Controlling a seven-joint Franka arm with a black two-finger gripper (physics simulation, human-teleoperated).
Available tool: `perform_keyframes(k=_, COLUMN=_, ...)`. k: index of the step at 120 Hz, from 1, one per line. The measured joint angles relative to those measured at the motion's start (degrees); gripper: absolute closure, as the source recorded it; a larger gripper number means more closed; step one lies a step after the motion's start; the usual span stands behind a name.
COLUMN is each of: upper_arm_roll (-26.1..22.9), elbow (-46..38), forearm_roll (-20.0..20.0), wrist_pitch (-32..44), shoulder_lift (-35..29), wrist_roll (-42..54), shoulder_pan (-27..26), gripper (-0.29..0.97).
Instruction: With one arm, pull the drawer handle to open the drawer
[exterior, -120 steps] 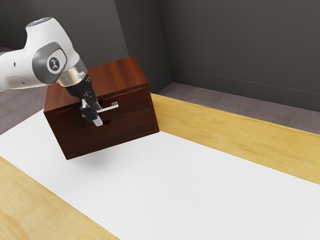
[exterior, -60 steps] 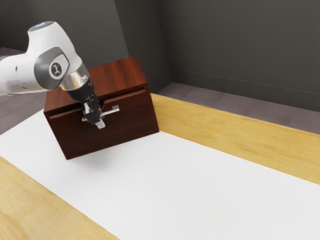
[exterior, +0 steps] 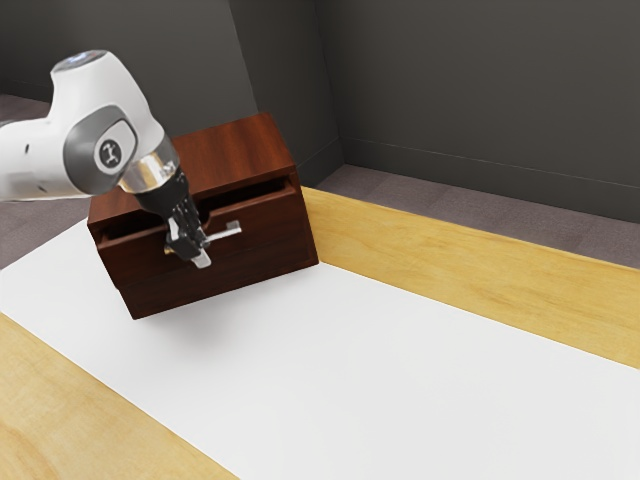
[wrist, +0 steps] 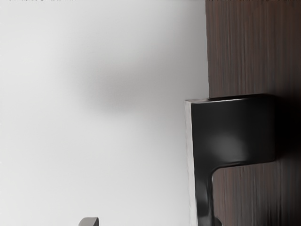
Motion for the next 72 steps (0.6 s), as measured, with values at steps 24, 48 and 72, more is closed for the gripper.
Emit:
perform_keyframes(k=24, upper_arm_roll=0.48, elbow=-2.93, forearm_roll=-0.18, wrist_pitch=1.33, shoulder_lift=-2.12, wrist_roll=-0.11, shoulder_pan=-0.97, gripper=0.45)
perform_keyframes(k=48, upper_arm_roll=-2.01, elbow=-5.75, forearm_roll=-0.17, wrist_pitch=2.29, shoulder_lift=-3.99, wrist_roll=-0.18, shoulder_pan=0.77, gripper=0.45)
perform_keyframes(k=72, upper_arm_roll=0.32, elbow=-8.43, forearm_roll=-0.06, wrist_pitch=3.1, shoulder_lift=-6.51, wrist_roll=-0.25, shoulder_pan=-2.23, gripper=0.45)
